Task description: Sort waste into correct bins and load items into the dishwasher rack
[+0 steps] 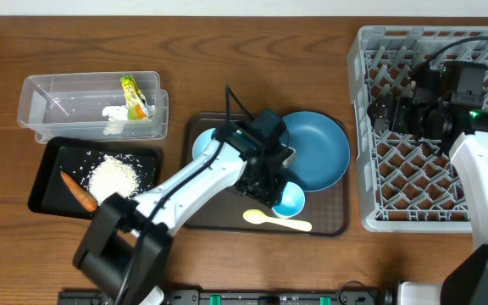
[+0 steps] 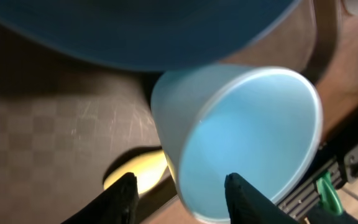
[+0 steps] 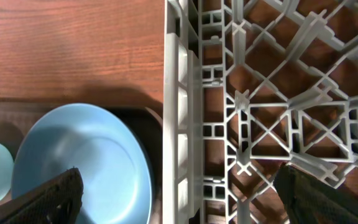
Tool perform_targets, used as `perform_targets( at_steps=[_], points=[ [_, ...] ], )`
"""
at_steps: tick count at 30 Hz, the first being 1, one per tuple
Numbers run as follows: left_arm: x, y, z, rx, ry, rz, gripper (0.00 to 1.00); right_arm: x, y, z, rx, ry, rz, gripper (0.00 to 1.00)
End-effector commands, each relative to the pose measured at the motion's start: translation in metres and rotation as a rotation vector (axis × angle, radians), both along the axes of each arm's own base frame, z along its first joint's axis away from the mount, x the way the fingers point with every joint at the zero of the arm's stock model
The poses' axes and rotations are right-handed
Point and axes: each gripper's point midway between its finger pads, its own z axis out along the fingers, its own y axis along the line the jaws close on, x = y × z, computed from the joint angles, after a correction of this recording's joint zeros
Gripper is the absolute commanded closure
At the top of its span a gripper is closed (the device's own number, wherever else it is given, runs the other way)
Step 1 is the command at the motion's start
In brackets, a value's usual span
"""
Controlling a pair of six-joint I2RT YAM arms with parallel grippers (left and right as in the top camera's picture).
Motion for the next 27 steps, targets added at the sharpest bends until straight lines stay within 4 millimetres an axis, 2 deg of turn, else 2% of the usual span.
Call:
perform_targets(
  at_steps=[1,4,6,11,15,18,22,25,27],
  points=[
    [0.000,0.003,-0.013,0.034,0.026,0.024,0.67,0.001,0.002,0.010,-0.017,-0.027,0.017,0.01],
    [0.001,0.002,-0.011,0.029,0.019,0.024,0.87,0.001,0.002,0.010,-0.017,-0.028,0.017,0.01],
    [0.005,0.001,-0.007,0.019,0.007,0.030,0.94,0.001,0.001,0.010,-0.017,-0.029,0.017,0.01],
    [0.019,0.003,0.019,-0.039,-0.037,0.066,0.94,0.002,0.001,0.010,-0.017,-0.033,0.017,0.01],
    [0.029,0.006,0.057,-0.185,-0.033,0.116,0.94,0.003,0.003,0.012,-0.011,-0.040,0.021,0.01],
    [0.056,0.017,0.094,-0.330,-0.097,0.185,0.94,0.008,0.014,0.020,0.030,-0.088,0.085,0.01],
    [0.108,0.040,0.145,-0.578,-0.214,0.291,0.94,0.016,0.043,0.044,0.146,-0.207,0.233,0.02],
    [0.139,0.058,0.172,-0.739,-0.229,0.379,0.94,0.015,0.069,0.065,0.248,-0.299,0.370,0.05],
    [0.153,0.067,0.187,-0.830,-0.228,0.406,0.94,0.008,0.089,0.078,0.306,-0.359,0.488,0.05]
  ],
)
